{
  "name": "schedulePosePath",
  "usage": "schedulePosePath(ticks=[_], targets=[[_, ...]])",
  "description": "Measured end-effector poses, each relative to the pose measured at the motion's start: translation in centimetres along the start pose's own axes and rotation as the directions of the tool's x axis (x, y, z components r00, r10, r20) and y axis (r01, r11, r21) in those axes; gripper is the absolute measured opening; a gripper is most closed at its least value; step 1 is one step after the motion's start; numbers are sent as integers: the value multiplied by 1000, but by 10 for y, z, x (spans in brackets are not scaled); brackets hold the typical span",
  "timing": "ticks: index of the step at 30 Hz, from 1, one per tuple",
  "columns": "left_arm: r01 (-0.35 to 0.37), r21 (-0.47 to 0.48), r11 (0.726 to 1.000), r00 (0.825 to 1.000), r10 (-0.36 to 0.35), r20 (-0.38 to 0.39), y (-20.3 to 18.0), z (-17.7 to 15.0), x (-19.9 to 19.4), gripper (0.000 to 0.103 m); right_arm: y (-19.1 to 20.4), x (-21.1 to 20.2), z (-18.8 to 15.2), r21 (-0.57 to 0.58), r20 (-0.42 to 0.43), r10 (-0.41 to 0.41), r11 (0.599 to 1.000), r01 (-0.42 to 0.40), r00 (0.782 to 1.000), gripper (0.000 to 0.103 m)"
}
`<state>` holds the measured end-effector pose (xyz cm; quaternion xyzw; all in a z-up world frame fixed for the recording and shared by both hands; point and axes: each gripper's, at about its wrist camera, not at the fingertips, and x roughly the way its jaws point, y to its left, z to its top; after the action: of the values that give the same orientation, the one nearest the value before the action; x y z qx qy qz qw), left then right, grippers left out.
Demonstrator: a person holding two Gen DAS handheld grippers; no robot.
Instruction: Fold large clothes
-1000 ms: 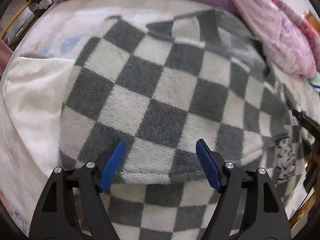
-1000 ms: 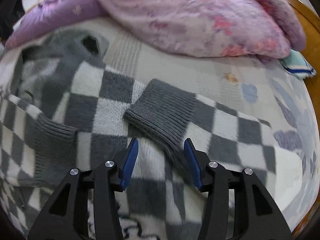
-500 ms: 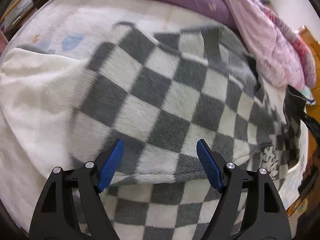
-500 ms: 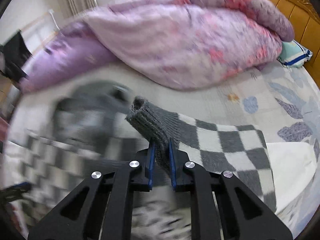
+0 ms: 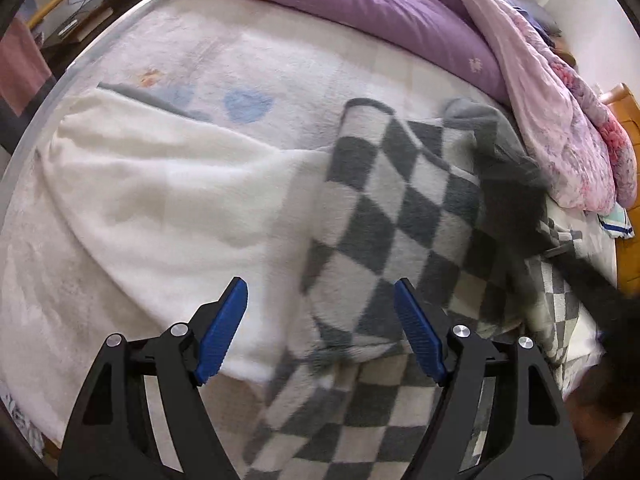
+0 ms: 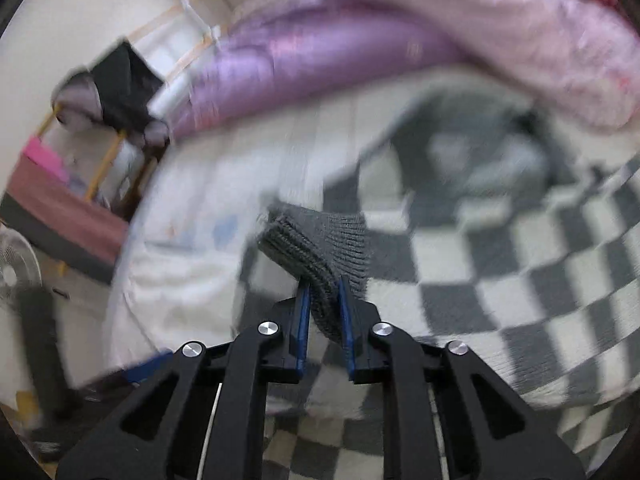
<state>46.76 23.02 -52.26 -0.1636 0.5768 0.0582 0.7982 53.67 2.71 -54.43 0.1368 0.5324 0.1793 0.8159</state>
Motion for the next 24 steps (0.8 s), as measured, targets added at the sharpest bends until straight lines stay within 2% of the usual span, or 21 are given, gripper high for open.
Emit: schedulePosePath(ticks=[1,3,5,6,7,9,11,13,14,15,16,18,20,22,24], targets=[[-8,-5,1000,1000,8,0,3,0,0,76,-2,12,-6,4,-38,-11,1000,11,999,20],[-6,-20,1000,1000,7,2,8,-1,-1,76,-13,31,-17,47,-114,34,998,-29,993,27],[-5,-30,1000,1000,5,2,8,-1,-2,76,-15,23,-20,53,-117,72,996,-66,991,30],[-1,-26,1000,1000,1,7,5,0,-3,76,-20,10,-18,64,-108,112,992,-106,988,38],[0,-20,1000,1000,1,12,2,1,-3,76,-23,-2,-16,67,-93,134,990,-128,987,40],[3,1,1000,1000,-3,19,-12,4,-3,76,-29,-33,-10,50,-59,146,988,-143,988,49],[33,10,999,999,-34,27,-27,9,-2,76,-49,-67,1,30,-15,119,992,-119,993,50],[49,23,999,999,-50,20,-42,14,3,76,-83,-90,8,49,-1,27,998,-27,1000,49],[56,33,998,998,-57,19,-51,17,6,76,-103,-99,10,72,8,-20,997,19,1000,45],[68,49,996,997,-69,18,-63,20,11,76,-132,-107,14,88,1,-100,991,99,995,32],[74,68,995,997,-75,12,-72,23,17,76,-152,-111,14,107,-6,-148,983,148,989,27],[71,118,991,997,-70,-9,-95,27,36,76,-201,-114,15,179,-38,-182,966,185,983,13],[79,135,988,996,-75,-40,-106,29,55,76,-237,-104,12,198,-96,-226,950,241,969,9],[36,141,989,993,-20,-118,-114,29,90,76,-268,-83,3,247,-170,-200,939,238,965,9],[8,158,987,990,14,-137,-116,29,109,78,-291,-60,-4,301,-233,-145,929,213,962,5]])
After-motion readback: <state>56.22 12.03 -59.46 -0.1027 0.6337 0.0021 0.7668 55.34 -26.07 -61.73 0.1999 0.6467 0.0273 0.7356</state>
